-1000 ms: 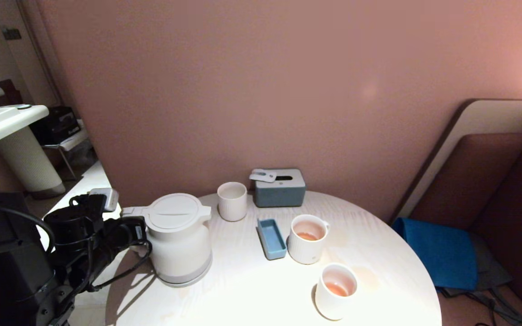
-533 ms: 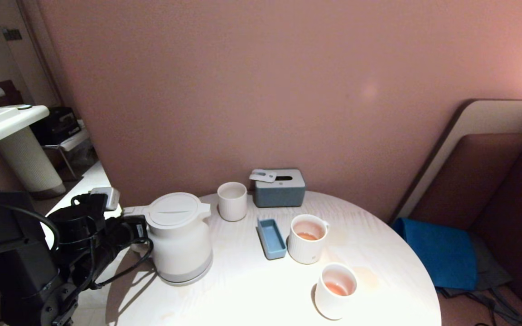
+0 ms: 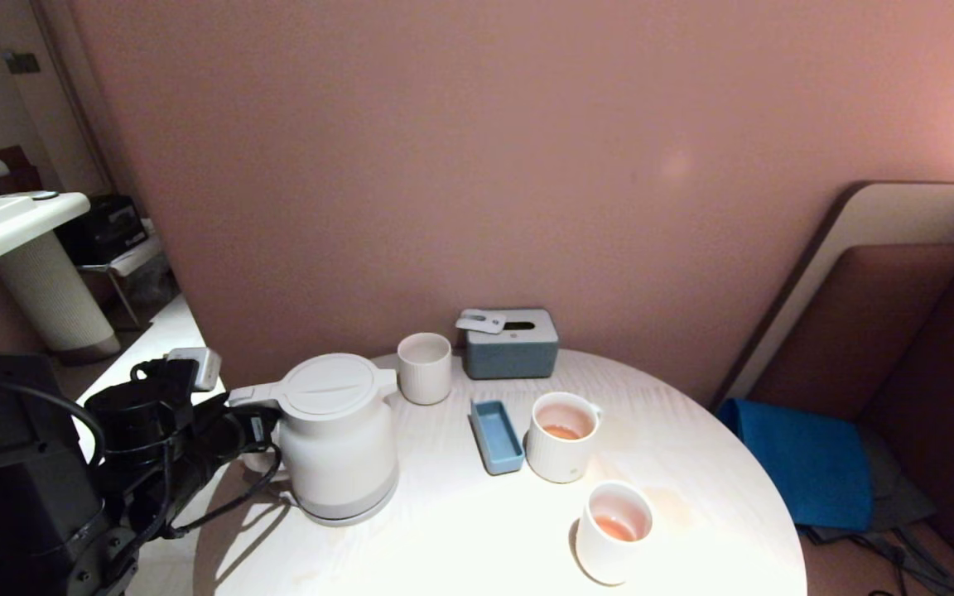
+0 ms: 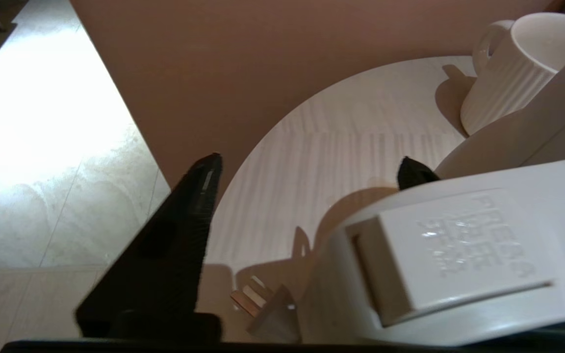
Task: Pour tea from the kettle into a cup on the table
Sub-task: Put down the kettle on the table
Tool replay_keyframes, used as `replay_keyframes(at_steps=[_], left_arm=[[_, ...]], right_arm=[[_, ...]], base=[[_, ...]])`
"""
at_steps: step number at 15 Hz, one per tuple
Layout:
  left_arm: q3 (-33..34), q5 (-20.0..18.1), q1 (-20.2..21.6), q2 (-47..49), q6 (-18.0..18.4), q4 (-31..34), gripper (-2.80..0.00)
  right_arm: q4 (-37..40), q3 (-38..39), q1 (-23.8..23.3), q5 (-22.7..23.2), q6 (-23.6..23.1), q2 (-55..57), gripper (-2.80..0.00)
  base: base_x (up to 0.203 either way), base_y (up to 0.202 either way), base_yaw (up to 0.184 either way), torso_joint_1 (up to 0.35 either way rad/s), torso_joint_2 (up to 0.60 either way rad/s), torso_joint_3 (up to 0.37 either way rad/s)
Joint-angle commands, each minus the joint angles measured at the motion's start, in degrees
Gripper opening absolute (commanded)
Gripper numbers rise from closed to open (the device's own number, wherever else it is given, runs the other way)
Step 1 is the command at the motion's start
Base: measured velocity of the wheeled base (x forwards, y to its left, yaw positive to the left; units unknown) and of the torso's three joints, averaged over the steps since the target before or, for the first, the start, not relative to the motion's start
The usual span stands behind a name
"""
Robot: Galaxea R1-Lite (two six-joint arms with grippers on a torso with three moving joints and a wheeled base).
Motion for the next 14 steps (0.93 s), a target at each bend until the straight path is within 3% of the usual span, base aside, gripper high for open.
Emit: replay_keyframes(at_steps=[1,14], left_arm=[[0.26,0.05,0.02,-0.12,-0.05,-0.44,0.0],[4.65,0.12,0.09,-1.56,0.25,-0.53,0.0]], right_arm=[[0.02,0.0,0.0,0.03,-0.02,0.07,-2.8],[0.02,0.0,0.0,0.03,-0.02,0.07,-2.8]], base=[[0.0,0.0,0.0,0.0,0.0,0.0],[0.0,0.0,0.0,0.0,0.0,0.0]])
